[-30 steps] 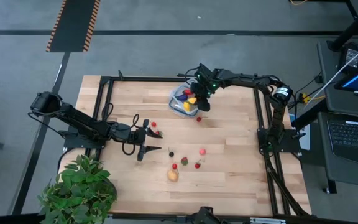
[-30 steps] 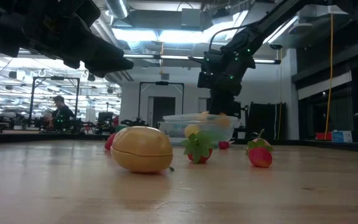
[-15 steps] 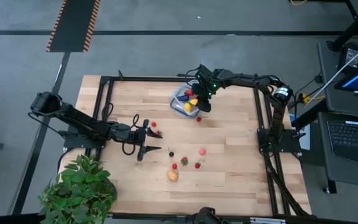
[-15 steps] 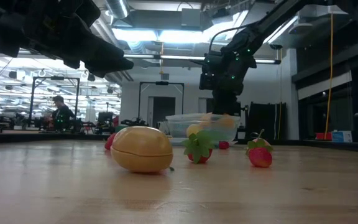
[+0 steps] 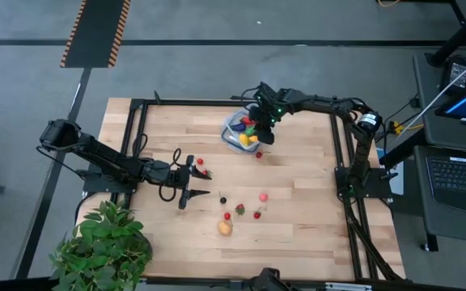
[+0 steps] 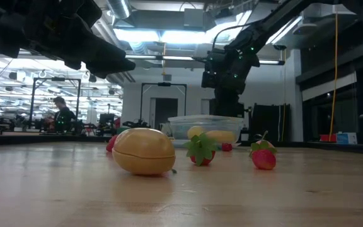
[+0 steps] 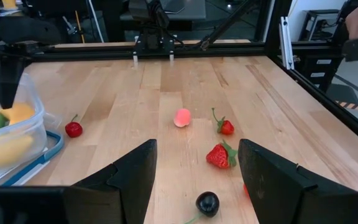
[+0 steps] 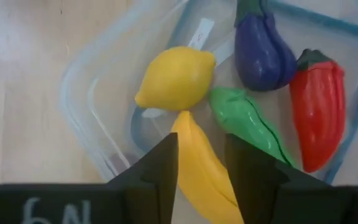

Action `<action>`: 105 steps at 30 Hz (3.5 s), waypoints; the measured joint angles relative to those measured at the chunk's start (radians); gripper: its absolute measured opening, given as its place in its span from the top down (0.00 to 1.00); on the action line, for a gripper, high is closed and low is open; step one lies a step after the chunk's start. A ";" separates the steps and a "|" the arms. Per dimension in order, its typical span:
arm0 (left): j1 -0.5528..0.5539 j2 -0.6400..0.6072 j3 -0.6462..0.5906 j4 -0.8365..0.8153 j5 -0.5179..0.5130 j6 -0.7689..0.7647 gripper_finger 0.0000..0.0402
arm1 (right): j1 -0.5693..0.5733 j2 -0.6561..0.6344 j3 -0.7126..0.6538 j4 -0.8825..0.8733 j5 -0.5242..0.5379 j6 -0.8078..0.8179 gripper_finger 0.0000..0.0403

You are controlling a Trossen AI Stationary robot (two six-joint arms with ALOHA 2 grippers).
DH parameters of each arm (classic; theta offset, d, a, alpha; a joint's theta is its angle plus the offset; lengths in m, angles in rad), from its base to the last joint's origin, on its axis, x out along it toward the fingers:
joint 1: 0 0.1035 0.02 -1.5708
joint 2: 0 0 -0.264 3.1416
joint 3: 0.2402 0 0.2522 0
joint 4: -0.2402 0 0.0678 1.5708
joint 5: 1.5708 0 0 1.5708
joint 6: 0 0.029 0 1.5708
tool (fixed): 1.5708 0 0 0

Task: Pick and placing Produce into tupperware
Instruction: Put the brown potato into the transparent container

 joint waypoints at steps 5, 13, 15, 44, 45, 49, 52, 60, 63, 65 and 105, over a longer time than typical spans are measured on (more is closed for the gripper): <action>0.000 0.000 0.000 0.000 0.000 0.000 0.45 | 0.000 -0.002 0.097 -0.044 0.000 0.022 0.76; 0.000 0.000 0.000 0.000 0.000 0.000 0.45 | 0.003 -0.004 0.219 -0.200 -0.001 0.024 0.98; 0.000 0.000 0.000 0.000 0.000 -0.002 0.45 | 0.009 -0.015 0.217 -0.249 -0.001 0.025 0.99; 0.017 0.000 0.001 0.059 0.000 -0.061 0.45 | 0.517 -0.989 -0.722 0.561 0.226 0.329 1.00; 0.017 0.000 0.001 0.070 0.000 -0.061 0.45 | 0.531 -1.005 -0.760 0.619 0.232 0.329 1.00; 0.017 0.000 0.001 0.115 0.000 -0.060 0.45 | 0.565 -1.040 -0.876 0.758 0.238 0.337 1.00; 0.017 0.000 0.001 0.139 0.000 -0.060 0.45 | 0.584 -1.044 -0.934 0.827 0.239 0.361 0.99; -0.003 0.000 0.001 0.167 0.000 -0.060 0.45 | 0.673 -1.045 -1.069 1.065 0.275 0.374 1.00; -0.021 0.000 0.001 0.167 0.000 -0.060 0.45 | 0.700 -1.044 -1.106 1.083 0.318 0.415 0.99; -0.033 0.001 0.014 0.148 -0.003 -0.060 0.45 | 0.709 -1.044 -1.118 1.092 0.324 0.426 0.99; -0.256 0.681 1.279 -1.418 -0.146 -0.055 0.45 | 0.807 -1.044 -1.095 1.078 0.286 0.492 0.99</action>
